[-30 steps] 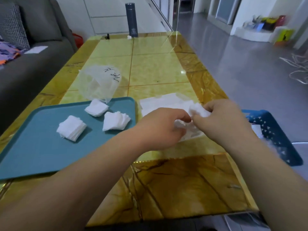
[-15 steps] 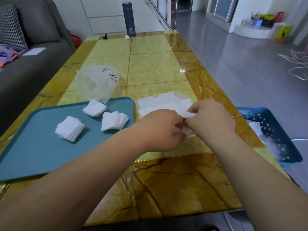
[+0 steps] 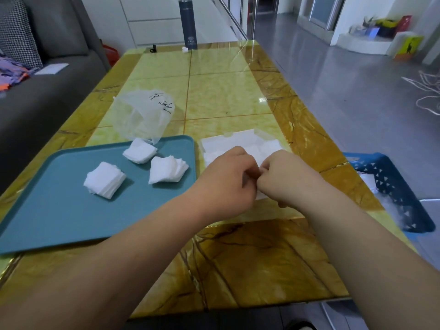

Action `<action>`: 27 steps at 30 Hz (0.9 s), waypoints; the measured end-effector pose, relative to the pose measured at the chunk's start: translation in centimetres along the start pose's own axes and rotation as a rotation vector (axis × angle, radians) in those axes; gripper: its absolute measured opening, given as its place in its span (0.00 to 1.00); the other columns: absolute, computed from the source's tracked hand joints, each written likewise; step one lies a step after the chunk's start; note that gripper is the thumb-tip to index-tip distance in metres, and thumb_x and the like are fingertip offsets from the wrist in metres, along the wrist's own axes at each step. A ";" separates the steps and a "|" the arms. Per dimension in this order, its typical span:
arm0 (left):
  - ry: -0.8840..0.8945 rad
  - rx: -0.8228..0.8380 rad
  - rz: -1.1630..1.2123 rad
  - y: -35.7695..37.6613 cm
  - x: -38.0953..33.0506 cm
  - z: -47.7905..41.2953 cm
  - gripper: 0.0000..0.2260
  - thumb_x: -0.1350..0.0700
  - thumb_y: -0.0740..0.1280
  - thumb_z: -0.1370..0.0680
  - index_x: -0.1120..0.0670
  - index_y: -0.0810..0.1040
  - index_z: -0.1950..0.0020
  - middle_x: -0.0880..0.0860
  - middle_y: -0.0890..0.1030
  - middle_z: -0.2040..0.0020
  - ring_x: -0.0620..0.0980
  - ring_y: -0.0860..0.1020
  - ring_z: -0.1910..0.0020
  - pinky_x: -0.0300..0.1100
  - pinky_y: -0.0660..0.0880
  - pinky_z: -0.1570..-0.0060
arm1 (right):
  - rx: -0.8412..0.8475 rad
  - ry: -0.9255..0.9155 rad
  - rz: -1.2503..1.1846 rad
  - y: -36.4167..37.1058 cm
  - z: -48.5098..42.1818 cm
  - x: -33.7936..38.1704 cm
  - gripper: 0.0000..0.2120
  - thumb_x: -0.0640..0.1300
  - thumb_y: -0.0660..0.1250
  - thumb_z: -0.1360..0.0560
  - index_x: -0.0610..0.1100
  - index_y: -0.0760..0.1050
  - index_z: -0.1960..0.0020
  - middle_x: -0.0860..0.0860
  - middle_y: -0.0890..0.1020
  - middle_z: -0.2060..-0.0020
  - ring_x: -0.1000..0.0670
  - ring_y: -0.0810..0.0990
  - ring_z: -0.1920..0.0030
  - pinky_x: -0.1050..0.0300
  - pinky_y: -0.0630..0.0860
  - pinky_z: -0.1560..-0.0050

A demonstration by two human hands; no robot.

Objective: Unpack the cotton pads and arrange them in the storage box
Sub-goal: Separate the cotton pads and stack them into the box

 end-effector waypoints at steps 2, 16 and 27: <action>-0.010 0.007 0.002 -0.1 0.1 0.1 0.09 0.63 0.65 0.23 0.51 0.83 0.51 0.49 0.77 0.49 0.41 0.73 0.62 0.32 0.65 0.61 | 0.025 0.030 -0.046 0.1 0.0 -0.2 0.11 0.38 0.62 0.30 0.45 0.66 0.70 0.49 0.70 0.76 0.42 0.78 0.74 0.56 0.70 0.67; -0.224 -0.154 -0.204 -9.2 9.3 7.0 0.12 0.57 0.67 0.24 0.51 0.84 0.42 0.47 0.80 0.38 0.48 0.77 0.37 0.48 0.76 0.37 | -0.145 -0.458 -0.399 4.6 3.2 12.9 0.18 0.40 0.63 0.20 0.47 0.79 0.32 0.50 0.82 0.35 0.50 0.79 0.35 0.52 0.75 0.31; -0.412 -0.200 -0.032 -11.2 15.8 8.1 0.06 0.55 0.68 0.19 0.48 0.83 0.46 0.50 0.84 0.48 0.49 0.81 0.47 0.48 0.77 0.44 | 0.072 -0.273 -0.375 10.9 0.3 15.3 0.26 0.32 0.60 0.23 0.39 0.68 0.26 0.44 0.74 0.29 0.45 0.73 0.31 0.53 0.70 0.38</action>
Point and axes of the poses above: each hand's wrist, its own z-axis away from the middle knuckle, its own y-axis out of the palm, x = y × z, the point moved 8 cm from there along -z, towards the middle knuckle
